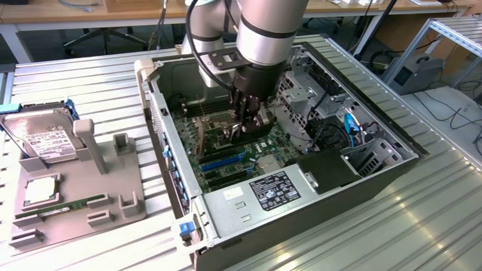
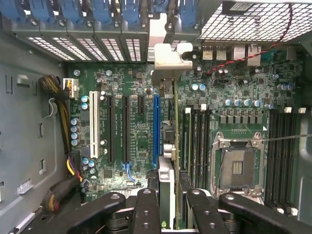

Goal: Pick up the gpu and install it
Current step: 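Insert the gpu into the slot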

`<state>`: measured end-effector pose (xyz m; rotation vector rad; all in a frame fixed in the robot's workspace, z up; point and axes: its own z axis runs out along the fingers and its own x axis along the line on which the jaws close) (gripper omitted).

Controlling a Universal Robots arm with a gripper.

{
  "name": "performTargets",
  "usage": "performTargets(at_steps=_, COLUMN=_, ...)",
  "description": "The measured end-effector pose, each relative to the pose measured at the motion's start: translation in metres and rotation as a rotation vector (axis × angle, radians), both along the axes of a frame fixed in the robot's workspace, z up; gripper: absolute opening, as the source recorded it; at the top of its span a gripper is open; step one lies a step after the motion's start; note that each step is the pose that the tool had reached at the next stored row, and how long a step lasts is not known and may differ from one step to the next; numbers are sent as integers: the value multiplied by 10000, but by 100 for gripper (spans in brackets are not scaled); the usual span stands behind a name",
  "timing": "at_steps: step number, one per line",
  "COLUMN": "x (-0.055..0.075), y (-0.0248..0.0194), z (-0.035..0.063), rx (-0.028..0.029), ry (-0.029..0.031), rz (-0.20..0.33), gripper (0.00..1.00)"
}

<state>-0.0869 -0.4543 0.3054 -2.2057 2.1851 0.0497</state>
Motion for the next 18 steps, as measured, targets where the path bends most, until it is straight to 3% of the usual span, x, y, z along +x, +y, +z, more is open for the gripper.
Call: performTargets(at_steps=18, x=-68, y=0, z=-62, rx=0, ry=0, rz=0, gripper=27)
